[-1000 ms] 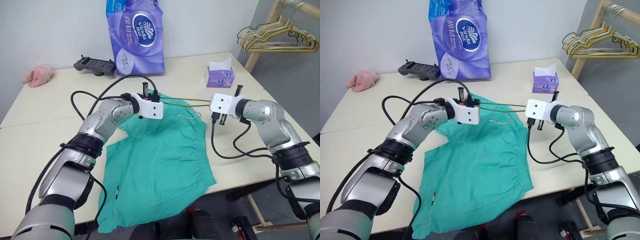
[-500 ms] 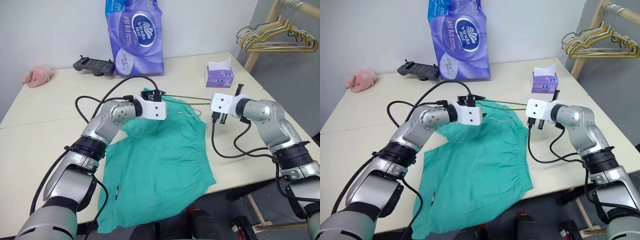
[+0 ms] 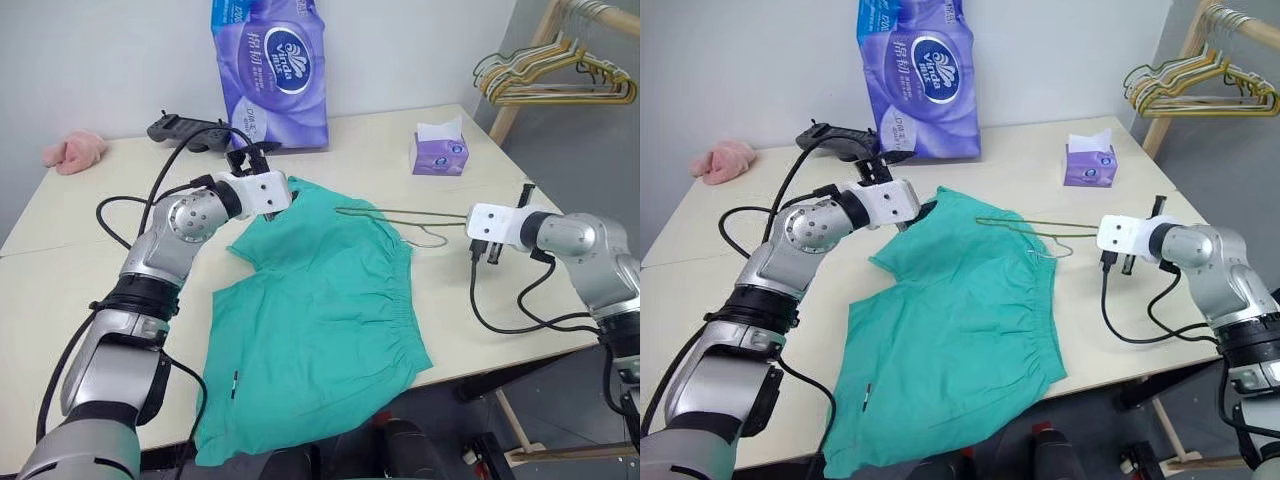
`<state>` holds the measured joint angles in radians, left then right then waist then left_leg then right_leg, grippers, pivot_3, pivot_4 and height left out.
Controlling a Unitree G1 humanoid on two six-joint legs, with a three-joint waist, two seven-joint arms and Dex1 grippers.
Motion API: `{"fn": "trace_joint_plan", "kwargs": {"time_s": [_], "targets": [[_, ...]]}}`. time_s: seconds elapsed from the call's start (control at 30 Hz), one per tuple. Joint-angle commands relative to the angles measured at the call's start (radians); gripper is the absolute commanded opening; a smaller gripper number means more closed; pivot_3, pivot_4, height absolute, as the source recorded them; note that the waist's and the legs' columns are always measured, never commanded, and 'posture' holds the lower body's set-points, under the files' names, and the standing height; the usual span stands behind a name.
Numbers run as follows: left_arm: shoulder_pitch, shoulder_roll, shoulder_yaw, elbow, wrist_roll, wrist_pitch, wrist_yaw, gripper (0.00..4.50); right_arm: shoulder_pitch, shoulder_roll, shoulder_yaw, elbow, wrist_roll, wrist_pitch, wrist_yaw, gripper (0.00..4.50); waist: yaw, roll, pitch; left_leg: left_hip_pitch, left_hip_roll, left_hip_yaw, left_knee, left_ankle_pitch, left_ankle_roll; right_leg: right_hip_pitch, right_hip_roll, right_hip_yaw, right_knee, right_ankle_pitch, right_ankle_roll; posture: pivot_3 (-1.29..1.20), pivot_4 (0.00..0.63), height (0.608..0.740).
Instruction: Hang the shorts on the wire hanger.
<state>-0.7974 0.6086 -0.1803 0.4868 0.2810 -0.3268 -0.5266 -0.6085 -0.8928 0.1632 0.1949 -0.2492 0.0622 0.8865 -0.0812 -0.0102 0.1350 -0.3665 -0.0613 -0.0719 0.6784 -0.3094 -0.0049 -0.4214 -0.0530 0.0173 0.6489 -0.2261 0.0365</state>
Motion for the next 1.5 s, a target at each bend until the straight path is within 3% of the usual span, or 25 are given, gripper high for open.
{"fn": "trace_joint_plan", "kwargs": {"time_s": [0.03, 0.1, 0.2, 0.43, 0.53, 0.7, 1.0, 1.5], "targets": [[0.084, -0.011, 0.033, -0.070, -0.064, 0.075, -0.037, 4.47, 0.039, -0.063, -0.157, -0.057, 0.260, 0.282, 0.226, 0.00, 0.000, 0.000, 0.000, 0.000, 0.000, 0.000, 0.000, 0.000, 0.000, 0.000, 0.000, 0.000, 0.000, 0.000, 0.000, -0.13, 0.121, 0.740], [0.128, -0.025, 0.042, -0.110, -0.089, 0.110, -0.049, 4.47, 0.106, -0.129, -0.197, -0.091, 0.388, 0.485, 0.370, 0.00, 0.001, 0.000, 0.000, 0.000, 0.000, -0.001, 0.000, 0.000, 0.001, 0.001, 0.000, 0.000, 0.000, 0.000, 0.000, -0.14, 0.120, 0.740], [0.169, -0.033, 0.049, -0.154, -0.115, 0.140, -0.066, 4.47, 0.179, -0.196, -0.237, -0.115, 0.496, 0.654, 0.454, 0.00, 0.002, 0.000, 0.000, -0.001, 0.000, -0.003, 0.001, -0.002, 0.004, 0.001, 0.000, 0.000, 0.000, 0.000, 0.000, -0.14, 0.121, 0.740], [0.264, -0.024, 0.042, -0.248, -0.140, 0.181, -0.108, 4.47, 0.498, -0.425, -0.282, -0.194, 0.748, 0.900, 0.700, 0.00, 0.010, 0.001, -0.001, 0.000, 0.001, -0.002, 0.001, -0.003, 0.005, 0.001, 0.000, 0.000, -0.001, 0.000, 0.000, -0.14, 0.120, 0.740], [0.293, -0.022, 0.040, -0.292, -0.139, 0.194, -0.121, 4.47, 0.617, -0.520, -0.265, -0.179, 0.856, 0.915, 0.728, 0.00, 0.015, 0.001, -0.001, 0.000, 0.001, -0.002, 0.001, -0.003, 0.005, 0.002, 0.000, 0.000, -0.001, 0.000, 0.000, -0.14, 0.121, 0.740], [0.323, -0.010, 0.051, -0.336, -0.141, 0.213, -0.140, 4.47, 0.687, -0.608, -0.229, -0.180, 0.989, 0.985, 0.728, 0.00, 0.024, 0.001, 0.000, 0.001, 0.001, -0.001, 0.001, -0.003, 0.005, 0.002, 0.000, -0.001, -0.001, 0.000, 0.001, -0.12, 0.132, 0.740], [0.392, 0.019, 0.063, -0.427, -0.145, 0.246, -0.155, 4.47, 0.705, -0.676, -0.151, -0.216, 1.115, 1.048, 0.728, 0.00, 0.039, 0.000, 0.002, 0.001, 0.001, -0.001, 0.001, -0.003, 0.006, 0.003, 0.000, -0.002, -0.002, 0.000, 0.001, -0.08, 0.153, 0.740], [0.414, 0.024, 0.061, -0.462, -0.139, 0.259, -0.159, 4.47, 0.720, -0.667, -0.129, -0.202, 1.093, 1.021, 0.728, 0.00, 0.055, -0.001, 0.004, 0.002, 0.001, -0.002, 0.002, -0.003, 0.006, 0.004, 0.000, -0.003, -0.002, 0.000, 0.001, -0.08, 0.167, 0.740]]}}
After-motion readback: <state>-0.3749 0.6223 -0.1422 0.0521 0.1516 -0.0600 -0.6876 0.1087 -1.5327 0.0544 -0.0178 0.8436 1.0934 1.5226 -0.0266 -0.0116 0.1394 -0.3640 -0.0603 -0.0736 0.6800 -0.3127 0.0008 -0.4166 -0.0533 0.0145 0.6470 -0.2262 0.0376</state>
